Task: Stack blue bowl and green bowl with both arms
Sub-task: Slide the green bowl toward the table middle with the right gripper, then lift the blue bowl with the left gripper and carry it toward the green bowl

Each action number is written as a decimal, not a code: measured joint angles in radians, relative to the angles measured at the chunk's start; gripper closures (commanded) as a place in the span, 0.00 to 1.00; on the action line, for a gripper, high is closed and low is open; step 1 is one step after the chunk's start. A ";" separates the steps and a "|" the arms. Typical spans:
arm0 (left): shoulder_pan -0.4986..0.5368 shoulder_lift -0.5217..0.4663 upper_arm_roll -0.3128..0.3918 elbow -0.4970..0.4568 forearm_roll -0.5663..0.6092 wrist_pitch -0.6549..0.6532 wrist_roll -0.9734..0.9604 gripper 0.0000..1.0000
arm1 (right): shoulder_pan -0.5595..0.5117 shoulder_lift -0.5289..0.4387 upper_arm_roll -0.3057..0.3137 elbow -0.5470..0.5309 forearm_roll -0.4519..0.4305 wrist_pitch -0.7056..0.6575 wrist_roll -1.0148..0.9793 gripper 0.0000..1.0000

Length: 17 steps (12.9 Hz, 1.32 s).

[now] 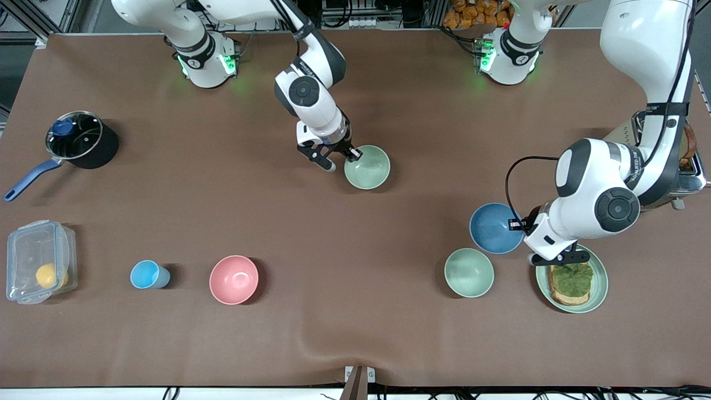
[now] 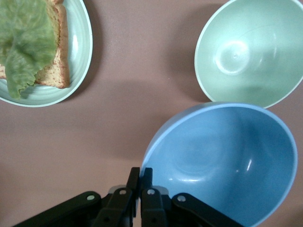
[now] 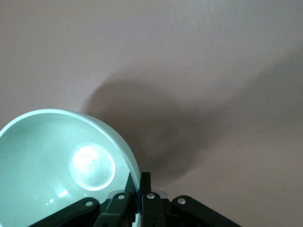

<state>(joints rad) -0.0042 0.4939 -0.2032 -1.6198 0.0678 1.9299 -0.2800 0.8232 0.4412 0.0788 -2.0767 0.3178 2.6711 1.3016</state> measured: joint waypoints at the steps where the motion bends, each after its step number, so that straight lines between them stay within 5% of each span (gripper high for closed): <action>1: 0.000 0.000 0.000 0.010 0.000 0.000 0.000 1.00 | 0.009 0.007 -0.001 0.000 0.000 0.007 0.009 1.00; 4: -0.006 0.000 -0.001 0.043 0.000 0.000 0.000 1.00 | 0.014 0.015 -0.003 0.001 0.000 0.010 0.016 1.00; 6: -0.010 0.000 -0.002 0.047 0.000 0.000 0.000 1.00 | 0.014 0.016 -0.005 0.001 0.000 0.010 0.016 0.82; 10: -0.011 0.000 -0.003 0.053 0.000 0.003 0.000 1.00 | 0.014 0.018 -0.007 0.001 0.000 0.010 0.019 0.81; 11: -0.014 0.000 -0.004 0.059 0.000 0.003 0.000 1.00 | 0.014 0.019 -0.007 0.002 0.000 0.010 0.020 0.69; 12: -0.021 0.000 -0.004 0.065 0.000 0.003 -0.002 1.00 | 0.014 0.020 -0.007 0.002 0.000 0.010 0.020 0.36; 13: -0.027 0.000 -0.005 0.068 0.000 0.003 -0.009 1.00 | 0.014 0.021 -0.007 0.003 0.000 0.010 0.023 0.16; 15: -0.037 0.000 -0.007 0.073 -0.006 0.003 -0.028 1.00 | 0.014 0.021 -0.010 0.013 0.000 0.010 0.059 0.00; 17: -0.039 -0.001 -0.009 0.078 -0.037 0.003 -0.031 1.00 | 0.014 0.021 -0.015 0.037 0.000 -0.003 0.088 0.00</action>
<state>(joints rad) -0.0432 0.4932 -0.2120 -1.5419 0.0305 1.9333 -0.3106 0.8368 0.4622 0.0637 -2.0400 0.3182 2.6686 1.3897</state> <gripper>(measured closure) 0.952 0.335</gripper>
